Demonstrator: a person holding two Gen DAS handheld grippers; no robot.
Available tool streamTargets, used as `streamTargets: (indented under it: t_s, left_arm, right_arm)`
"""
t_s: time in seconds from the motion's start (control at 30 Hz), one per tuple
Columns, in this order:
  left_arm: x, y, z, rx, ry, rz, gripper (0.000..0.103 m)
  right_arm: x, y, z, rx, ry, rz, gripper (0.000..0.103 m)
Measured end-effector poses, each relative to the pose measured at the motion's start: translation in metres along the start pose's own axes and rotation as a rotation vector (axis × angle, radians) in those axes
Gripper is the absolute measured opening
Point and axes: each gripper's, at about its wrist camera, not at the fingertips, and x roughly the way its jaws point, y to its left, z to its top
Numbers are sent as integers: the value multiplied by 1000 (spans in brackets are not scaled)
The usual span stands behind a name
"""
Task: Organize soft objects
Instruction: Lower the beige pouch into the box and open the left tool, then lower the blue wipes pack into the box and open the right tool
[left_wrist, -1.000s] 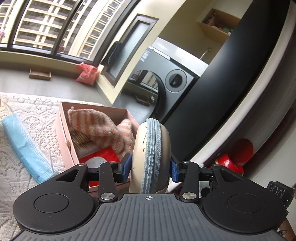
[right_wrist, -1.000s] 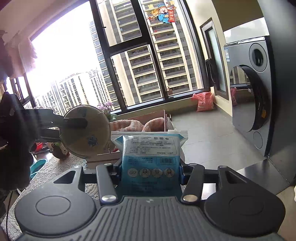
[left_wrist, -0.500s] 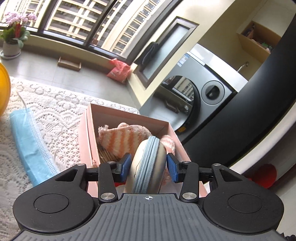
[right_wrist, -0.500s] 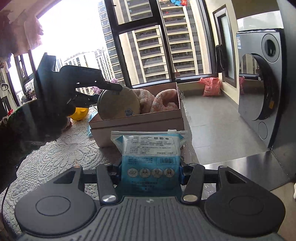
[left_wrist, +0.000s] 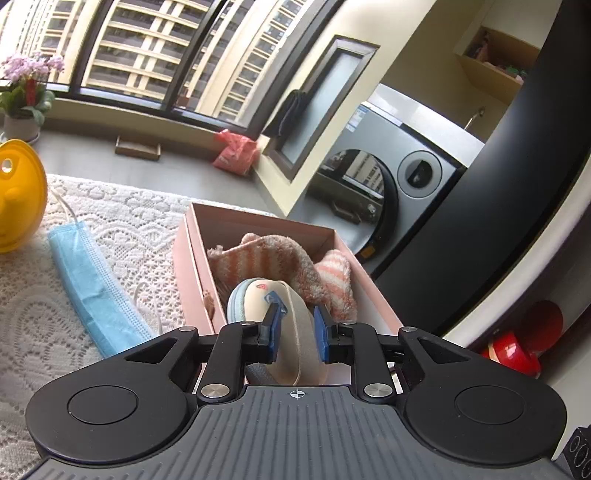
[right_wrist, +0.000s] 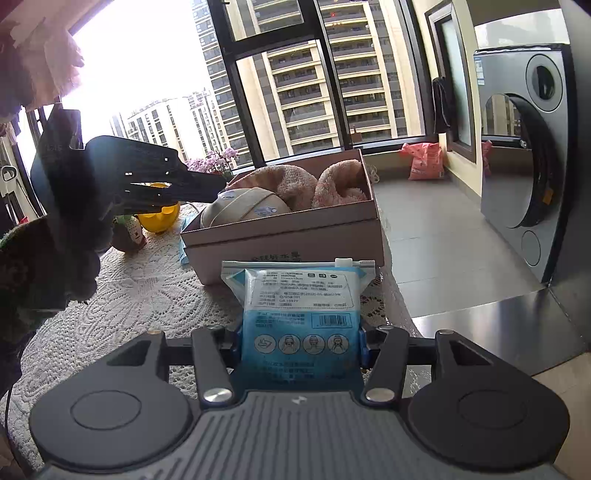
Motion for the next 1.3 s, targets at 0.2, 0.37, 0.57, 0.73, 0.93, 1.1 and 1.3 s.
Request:
streamTargets:
  t_s: [0.2,0.37,0.57,0.73,0.93,1.1,1.3]
  left_arm:
    - [20,-3,-14,4,21,-17,19]
    - [-29,2,-29,-26,-103,-56,20]
    - [-68,12,-63,17,-97,10,20]
    - [-82,43,-82,-38,-94,38,20]
    - [-86,80,-89,-149,-110,32,20]
    - [-92,81,-92,-141,-127,16,20]
    - [-88,76,-96,-121,-119,14,20]
  right_arm:
    - [-5,9,17,-49,-33,-21,52]
    - [11,24,71,-149,-124,-44,52]
    - [100,29,129,-132,-148,-135,52]
    - [172,30,120,-47,5,-237,52]
    - [177,54,120,-82,17,-177,52]
    - [177,55,121,-163,32,-238,54]
    - [142,44,121,-175,59,-193,74]
